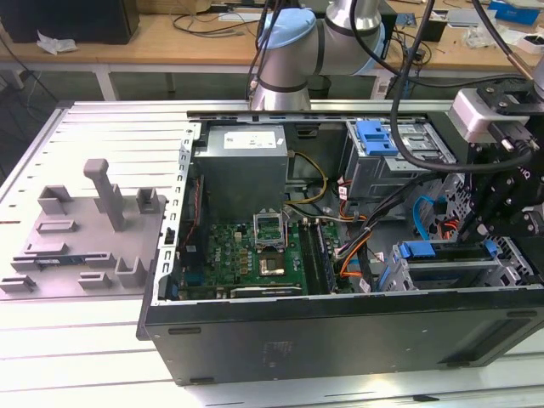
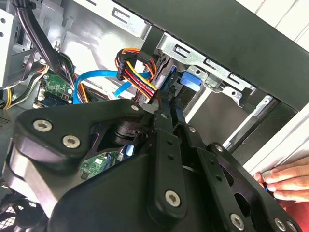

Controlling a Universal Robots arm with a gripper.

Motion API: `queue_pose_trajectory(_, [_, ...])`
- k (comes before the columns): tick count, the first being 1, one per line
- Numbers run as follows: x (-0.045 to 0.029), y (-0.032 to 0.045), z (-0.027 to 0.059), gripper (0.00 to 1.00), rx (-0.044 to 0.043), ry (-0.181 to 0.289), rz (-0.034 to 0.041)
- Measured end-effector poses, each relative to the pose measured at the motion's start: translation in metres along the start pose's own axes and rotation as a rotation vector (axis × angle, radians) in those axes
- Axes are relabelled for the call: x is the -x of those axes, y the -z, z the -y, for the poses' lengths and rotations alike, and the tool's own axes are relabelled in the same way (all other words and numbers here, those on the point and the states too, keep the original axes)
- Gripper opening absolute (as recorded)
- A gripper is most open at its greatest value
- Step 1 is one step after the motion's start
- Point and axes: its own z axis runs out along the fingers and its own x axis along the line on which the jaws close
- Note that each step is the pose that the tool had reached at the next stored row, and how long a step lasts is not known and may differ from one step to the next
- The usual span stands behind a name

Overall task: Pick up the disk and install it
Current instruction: 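Insert the first disk wire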

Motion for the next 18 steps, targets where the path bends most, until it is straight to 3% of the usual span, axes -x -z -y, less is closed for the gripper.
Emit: queue_pose_trajectory(18, [-0.0018,0.0,-0.0013,0.16,0.0001,0.0,-0.0001])
